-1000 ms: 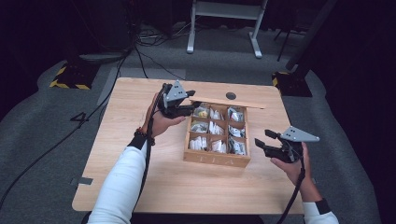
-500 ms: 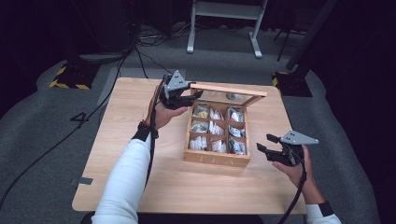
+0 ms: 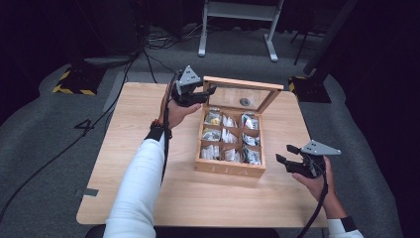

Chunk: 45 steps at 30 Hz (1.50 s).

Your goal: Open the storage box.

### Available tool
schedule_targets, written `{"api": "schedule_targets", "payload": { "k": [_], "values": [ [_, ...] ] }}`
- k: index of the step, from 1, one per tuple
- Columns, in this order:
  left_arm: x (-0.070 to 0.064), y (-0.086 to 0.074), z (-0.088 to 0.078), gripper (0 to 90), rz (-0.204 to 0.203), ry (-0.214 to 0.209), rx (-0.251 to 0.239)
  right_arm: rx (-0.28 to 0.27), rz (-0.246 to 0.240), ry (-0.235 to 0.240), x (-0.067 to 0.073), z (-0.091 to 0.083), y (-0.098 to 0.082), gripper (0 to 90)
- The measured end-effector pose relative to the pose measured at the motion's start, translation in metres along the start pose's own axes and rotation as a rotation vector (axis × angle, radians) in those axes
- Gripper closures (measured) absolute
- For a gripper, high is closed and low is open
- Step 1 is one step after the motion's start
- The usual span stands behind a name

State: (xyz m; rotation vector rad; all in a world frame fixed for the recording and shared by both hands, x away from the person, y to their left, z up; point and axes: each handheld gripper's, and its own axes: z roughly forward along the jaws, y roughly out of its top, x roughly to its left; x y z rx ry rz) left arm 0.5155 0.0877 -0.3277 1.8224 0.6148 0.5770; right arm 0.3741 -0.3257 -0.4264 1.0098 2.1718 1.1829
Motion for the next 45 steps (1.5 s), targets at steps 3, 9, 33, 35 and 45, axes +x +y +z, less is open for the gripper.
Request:
{"api": "schedule_targets", "payload": {
  "k": [3, 9, 33, 35, 45],
  "values": [
    [0.001, 0.001, 0.002, 56.2, -0.005, 0.007, -0.004, 0.003, 0.004, -0.006, -0.001, 0.0, -0.001, 39.4],
    [0.007, 0.002, 0.008, 56.1, -0.035, 0.011, -0.02, 0.013, 0.014, -0.008, -0.004, 0.0, -0.007, 39.4],
    [0.023, -0.013, 0.043, 57.8, -0.112, 0.094, 0.018, 0.038, 0.022, 0.002, -0.008, 0.006, -0.014, 39.4],
    [0.025, -0.016, 0.047, 57.9, -0.114, 0.103, 0.03, 0.04, 0.024, 0.004, -0.008, 0.006, -0.014, 39.4],
    [0.027, -0.024, 0.057, 57.6, -0.124, 0.116, 0.06, 0.058, 0.01, 0.007, -0.006, 0.011, -0.016, 39.6]
  ]
}}
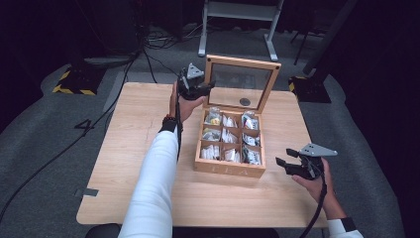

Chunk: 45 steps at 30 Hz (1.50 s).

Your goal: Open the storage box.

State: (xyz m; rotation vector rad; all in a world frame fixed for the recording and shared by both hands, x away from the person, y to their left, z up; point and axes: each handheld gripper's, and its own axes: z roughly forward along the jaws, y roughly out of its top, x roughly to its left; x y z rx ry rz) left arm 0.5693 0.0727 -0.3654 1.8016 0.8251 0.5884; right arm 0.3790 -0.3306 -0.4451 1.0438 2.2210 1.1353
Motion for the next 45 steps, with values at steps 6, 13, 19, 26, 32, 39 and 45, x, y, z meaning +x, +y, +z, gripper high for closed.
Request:
{"api": "schedule_targets", "payload": {
  "k": [6, 13, 19, 26, 32, 39, 45],
  "values": [
    [0.001, -0.005, 0.006, 57.1, -0.014, 0.008, 0.009, 0.003, -0.007, 0.006, 0.001, 0.001, 0.0, 39.7],
    [0.0, -0.013, 0.013, 56.1, -0.018, 0.027, 0.049, 0.007, -0.008, 0.007, 0.001, 0.001, 0.0, 39.7],
    [0.0, -0.023, 0.02, 56.1, -0.005, 0.037, 0.105, 0.008, -0.009, 0.007, 0.002, 0.001, 0.0, 39.6],
    [0.0, -0.031, 0.026, 54.5, 0.004, 0.058, 0.161, 0.011, -0.006, 0.009, 0.001, 0.002, -0.001, 39.5],
    [0.005, -0.037, 0.027, 58.7, -0.013, 0.043, 0.165, 0.014, -0.009, 0.009, 0.001, 0.002, -0.001, 39.5],
    [0.003, -0.038, 0.028, 55.8, -0.004, 0.048, 0.177, 0.017, -0.012, 0.011, 0.002, 0.003, -0.001, 39.5],
    [0.004, -0.036, 0.024, 53.4, 0.009, 0.039, 0.187, 0.018, -0.01, 0.01, 0.001, 0.003, -0.001, 39.4]
  ]
}}
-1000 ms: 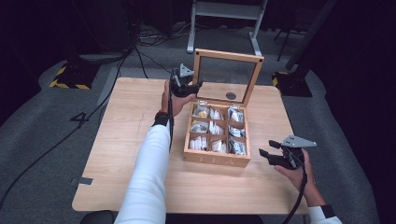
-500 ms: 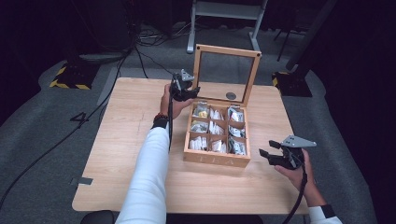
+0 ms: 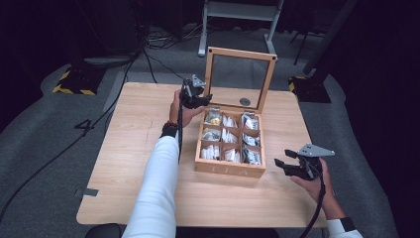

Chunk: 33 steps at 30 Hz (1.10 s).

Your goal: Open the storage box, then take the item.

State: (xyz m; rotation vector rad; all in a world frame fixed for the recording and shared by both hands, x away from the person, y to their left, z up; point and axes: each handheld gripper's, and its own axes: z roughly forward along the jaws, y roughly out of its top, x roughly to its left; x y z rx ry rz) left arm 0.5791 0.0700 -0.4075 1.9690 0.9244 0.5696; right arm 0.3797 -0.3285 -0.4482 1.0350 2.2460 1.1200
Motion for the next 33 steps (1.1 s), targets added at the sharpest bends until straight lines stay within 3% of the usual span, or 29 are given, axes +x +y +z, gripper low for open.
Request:
{"api": "schedule_targets", "payload": {
  "k": [5, 11, 13, 15, 16, 17, 18, 22, 33],
  "values": [
    [0.002, 0.0, -0.011, 47.4, 0.015, 0.007, 0.003, 0.0, 0.001, -0.001, 0.0, 0.0, 0.0, 39.3],
    [0.008, -0.002, -0.039, 33.1, 0.043, 0.02, 0.008, -0.002, 0.001, -0.004, -0.002, -0.001, 0.0, 39.2],
    [0.007, -0.005, -0.051, 28.3, 0.056, 0.0, 0.02, -0.005, 0.006, -0.004, -0.002, -0.002, 0.0, 39.2],
    [0.006, -0.007, -0.055, 27.8, 0.065, -0.001, 0.022, -0.006, 0.008, -0.003, -0.002, -0.002, 0.0, 39.2],
    [0.002, -0.011, -0.062, 26.9, 0.096, -0.009, 0.037, -0.005, 0.004, -0.003, -0.002, -0.002, 0.001, 39.1],
    [0.002, -0.011, -0.062, 25.7, 0.096, -0.009, 0.037, -0.005, 0.004, -0.003, -0.002, -0.002, 0.001, 39.1],
    [-0.001, -0.014, -0.069, 24.9, 0.121, -0.019, 0.05, -0.009, 0.003, 0.0, -0.001, -0.002, 0.001, 39.0],
    [-0.006, -0.02, -0.08, 22.9, 0.151, -0.03, 0.065, -0.003, 0.003, 0.002, -0.002, -0.001, 0.001, 38.8],
    [-0.017, -0.049, -0.104, 19.0, 0.201, -0.066, 0.093, 0.001, -0.005, 0.01, -0.002, 0.001, 0.003, 38.7]
  ]
}}
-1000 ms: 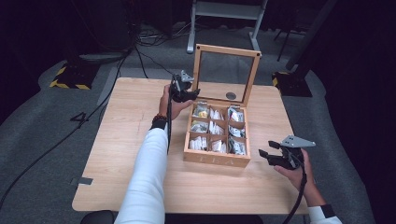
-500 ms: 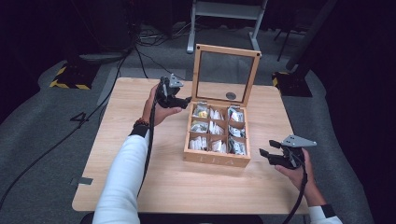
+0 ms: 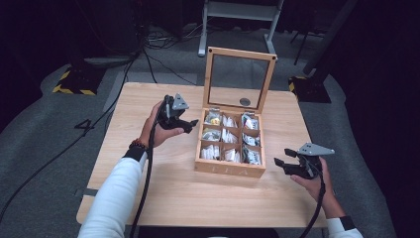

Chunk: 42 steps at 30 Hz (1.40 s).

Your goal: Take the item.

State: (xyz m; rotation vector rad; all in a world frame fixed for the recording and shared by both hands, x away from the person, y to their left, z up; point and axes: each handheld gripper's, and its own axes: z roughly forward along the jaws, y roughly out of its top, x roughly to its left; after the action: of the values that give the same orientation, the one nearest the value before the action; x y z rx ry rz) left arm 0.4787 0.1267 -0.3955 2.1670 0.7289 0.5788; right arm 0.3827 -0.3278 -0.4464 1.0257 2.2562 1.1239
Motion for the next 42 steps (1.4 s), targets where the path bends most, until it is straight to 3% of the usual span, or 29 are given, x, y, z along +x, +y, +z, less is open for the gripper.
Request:
{"api": "schedule_targets", "payload": {
  "k": [6, 13, 19, 26, 30, 31, 33, 36, 38, 42],
  "values": [
    [-0.011, -0.019, -0.01, 19.0, 0.03, 0.005, 0.019, 0.0, -0.009, 0.002, 0.002, 0.0, 0.002, 38.2],
    [-0.024, -0.048, -0.02, 19.0, 0.028, -0.012, 0.043, -0.007, -0.032, 0.014, 0.007, 0.001, 0.007, 37.8],
    [-0.038, -0.069, -0.02, 19.5, 0.062, -0.015, 0.095, -0.03, -0.051, 0.026, 0.014, -0.003, 0.017, 37.3],
    [-0.051, -0.091, -0.02, 19.1, 0.08, -0.026, 0.107, -0.045, -0.082, 0.043, 0.025, -0.003, 0.028, 36.7],
    [-0.058, -0.102, -0.019, 18.5, 0.078, -0.048, 0.12, -0.054, -0.081, 0.049, 0.03, -0.001, 0.033, 35.5],
    [-0.059, -0.106, -0.018, 18.0, 0.054, -0.085, 0.141, -0.058, -0.084, 0.056, 0.033, 0.0, 0.036, 35.0],
    [-0.059, -0.107, -0.017, 18.2, 0.049, -0.094, 0.146, -0.062, -0.091, 0.065, 0.037, 0.002, 0.039, 34.6],
    [-0.063, -0.113, -0.019, 18.8, 0.07, -0.074, 0.151, -0.061, -0.102, 0.076, 0.041, 0.004, 0.042, 34.3],
    [-0.064, -0.117, -0.018, 18.1, 0.055, -0.099, 0.168, -0.059, -0.112, 0.088, 0.046, 0.007, 0.045, 33.9],
    [-0.062, -0.12, -0.022, 18.1, 0.031, -0.1, 0.146, -0.058, -0.123, 0.102, 0.051, 0.012, 0.049, 33.7]
  ]
}}
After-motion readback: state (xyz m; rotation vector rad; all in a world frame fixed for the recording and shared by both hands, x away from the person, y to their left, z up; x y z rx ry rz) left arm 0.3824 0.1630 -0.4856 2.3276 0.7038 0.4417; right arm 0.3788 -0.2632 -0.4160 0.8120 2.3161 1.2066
